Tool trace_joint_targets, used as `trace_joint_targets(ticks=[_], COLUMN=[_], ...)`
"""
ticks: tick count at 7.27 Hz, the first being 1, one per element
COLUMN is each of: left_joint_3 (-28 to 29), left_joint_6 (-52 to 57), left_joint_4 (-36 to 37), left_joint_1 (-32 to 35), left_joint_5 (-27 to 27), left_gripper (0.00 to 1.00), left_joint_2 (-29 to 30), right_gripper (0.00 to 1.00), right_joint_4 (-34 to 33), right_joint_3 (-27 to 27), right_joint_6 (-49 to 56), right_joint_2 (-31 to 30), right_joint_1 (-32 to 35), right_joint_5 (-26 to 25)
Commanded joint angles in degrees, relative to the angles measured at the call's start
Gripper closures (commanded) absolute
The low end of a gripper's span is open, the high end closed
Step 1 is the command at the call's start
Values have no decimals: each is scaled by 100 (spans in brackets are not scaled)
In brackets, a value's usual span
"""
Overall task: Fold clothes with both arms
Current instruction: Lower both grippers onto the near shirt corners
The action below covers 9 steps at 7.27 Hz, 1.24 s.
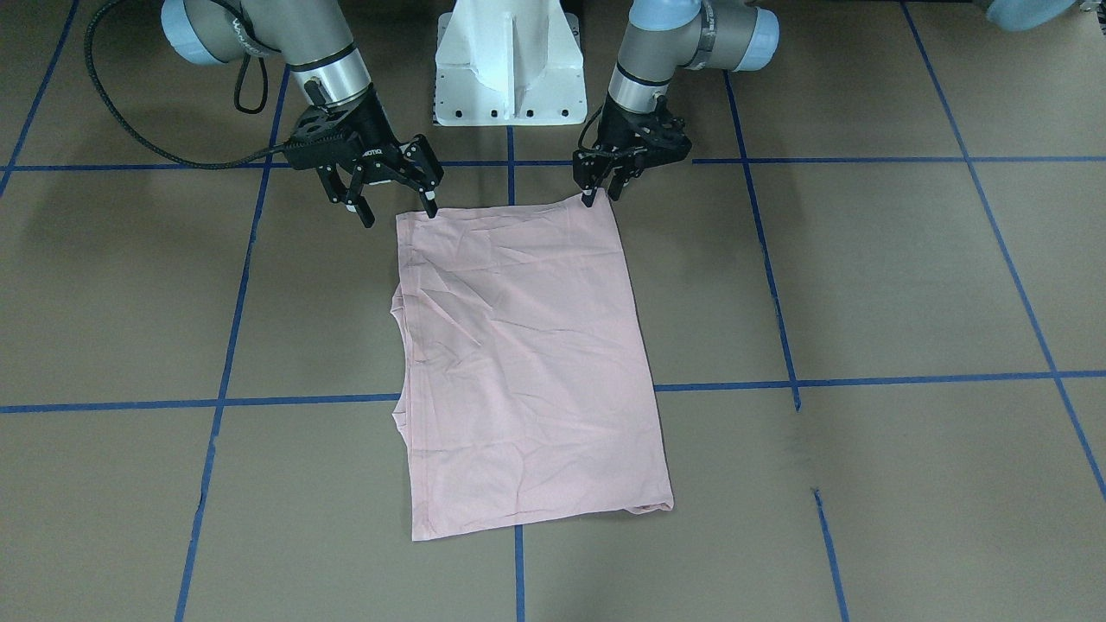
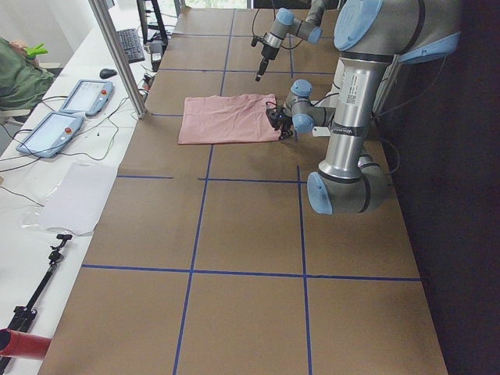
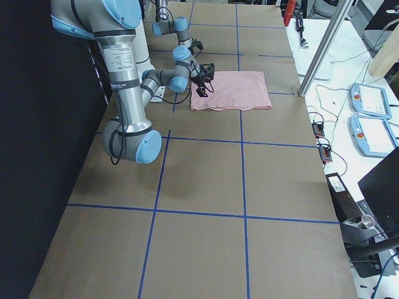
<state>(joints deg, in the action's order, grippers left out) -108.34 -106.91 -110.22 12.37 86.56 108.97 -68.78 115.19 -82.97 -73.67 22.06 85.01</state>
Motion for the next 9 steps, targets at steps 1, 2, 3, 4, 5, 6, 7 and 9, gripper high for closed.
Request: trace_joint_targets(ticks=[1,2,3,4,5,6,7,9], left_joint_3=[6,6,6,15,-3,-64,-151,-213], left_joint_6=[-5,-5,-5,-5,3,82,239,241], left_joint_4=[1,1,1,1,10,10,18,18], left_joint_1=[-33,-33,-33,-33,-33,-33,-16,-7], left_joint_5=[-7,-16,-25,-25,-25,-25,-16,-25], left_gripper=[49,59,71,98,100,100,100,100], left_joint_2=[-7,-7,2,-16,-16,-16,-7,28], right_gripper=[0,0,0,0,0,0,7,20], right_joint_4=[-4,5,-4,-4,-4,-13,-82,-1226], right_joint_3=[-5,-5,-5,-14,-14,-22,-14,-14], right_joint_6=[0,0,0,0,0,-9,-409,-1604], right_joint_2=[1,2,-7,-7,-7,-7,28,526], right_joint_1=[0,0,0,0,0,-9,-35,-306], right_joint_5=[-2,-2,-2,-2,-2,-2,-2,-20])
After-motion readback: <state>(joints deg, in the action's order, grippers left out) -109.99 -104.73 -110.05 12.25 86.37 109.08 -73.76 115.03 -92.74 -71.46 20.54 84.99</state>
